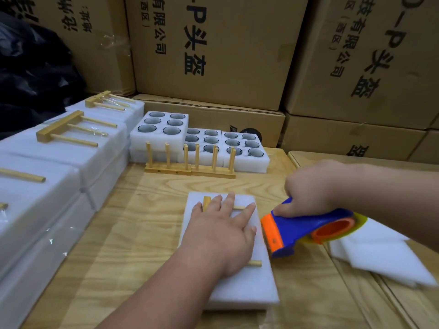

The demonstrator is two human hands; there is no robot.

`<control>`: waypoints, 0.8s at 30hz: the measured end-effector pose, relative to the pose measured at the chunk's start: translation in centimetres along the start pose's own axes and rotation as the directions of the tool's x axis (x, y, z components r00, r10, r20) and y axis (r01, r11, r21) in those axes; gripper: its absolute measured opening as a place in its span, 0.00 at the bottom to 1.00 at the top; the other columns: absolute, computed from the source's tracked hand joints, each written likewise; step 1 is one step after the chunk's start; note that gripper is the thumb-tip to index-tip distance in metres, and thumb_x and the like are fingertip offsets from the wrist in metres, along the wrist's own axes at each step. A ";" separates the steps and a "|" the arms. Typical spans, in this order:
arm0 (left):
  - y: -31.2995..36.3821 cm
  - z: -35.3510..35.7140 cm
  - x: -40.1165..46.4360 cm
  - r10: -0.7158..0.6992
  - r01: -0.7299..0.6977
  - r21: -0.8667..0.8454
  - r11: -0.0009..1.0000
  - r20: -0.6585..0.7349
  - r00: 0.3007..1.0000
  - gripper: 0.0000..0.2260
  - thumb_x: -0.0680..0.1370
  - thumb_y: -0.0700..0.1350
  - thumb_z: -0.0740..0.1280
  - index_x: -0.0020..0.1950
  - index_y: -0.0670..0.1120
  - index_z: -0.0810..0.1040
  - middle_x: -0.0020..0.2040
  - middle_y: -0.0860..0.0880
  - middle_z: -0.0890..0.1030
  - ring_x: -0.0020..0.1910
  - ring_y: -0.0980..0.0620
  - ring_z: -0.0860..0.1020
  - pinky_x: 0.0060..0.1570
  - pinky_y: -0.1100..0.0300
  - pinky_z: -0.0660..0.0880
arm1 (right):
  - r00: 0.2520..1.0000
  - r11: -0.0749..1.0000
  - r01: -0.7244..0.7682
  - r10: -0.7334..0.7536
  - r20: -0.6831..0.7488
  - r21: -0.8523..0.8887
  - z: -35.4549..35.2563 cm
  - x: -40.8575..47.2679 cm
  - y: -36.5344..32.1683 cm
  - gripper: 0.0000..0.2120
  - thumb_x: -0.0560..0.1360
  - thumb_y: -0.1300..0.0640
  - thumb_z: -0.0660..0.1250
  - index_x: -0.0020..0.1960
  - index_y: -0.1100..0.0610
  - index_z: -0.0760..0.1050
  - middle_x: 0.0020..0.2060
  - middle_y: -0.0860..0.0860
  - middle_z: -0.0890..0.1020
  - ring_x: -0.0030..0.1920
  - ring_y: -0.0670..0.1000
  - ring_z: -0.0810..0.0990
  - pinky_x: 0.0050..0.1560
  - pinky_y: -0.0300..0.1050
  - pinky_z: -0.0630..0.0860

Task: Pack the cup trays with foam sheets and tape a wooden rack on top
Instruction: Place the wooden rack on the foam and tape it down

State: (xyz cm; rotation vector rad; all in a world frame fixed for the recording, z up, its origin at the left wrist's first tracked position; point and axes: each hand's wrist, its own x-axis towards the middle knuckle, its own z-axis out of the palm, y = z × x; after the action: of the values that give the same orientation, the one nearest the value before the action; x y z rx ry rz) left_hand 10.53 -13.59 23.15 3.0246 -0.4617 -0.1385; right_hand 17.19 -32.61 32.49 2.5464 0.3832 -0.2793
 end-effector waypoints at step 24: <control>0.5 -0.3 -0.2 -0.015 0.015 0.035 0.999 -0.015 1.000 0.25 0.85 0.58 0.44 0.82 0.59 0.53 0.85 0.49 0.45 0.83 0.46 0.46 0.78 0.37 0.47 | 0.996 0.997 -0.056 0.052 -0.072 -0.053 -2.9 0.4 -8.7 0.09 0.76 0.54 0.63 0.38 0.51 0.68 0.35 0.46 0.73 0.33 0.49 0.69 0.32 0.43 0.65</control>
State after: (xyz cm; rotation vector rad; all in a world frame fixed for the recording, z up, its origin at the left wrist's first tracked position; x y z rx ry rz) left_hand 10.19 -13.99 23.54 3.0619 -0.4448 -0.1099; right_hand 15.03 -23.86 30.59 2.5132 0.3434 -0.1564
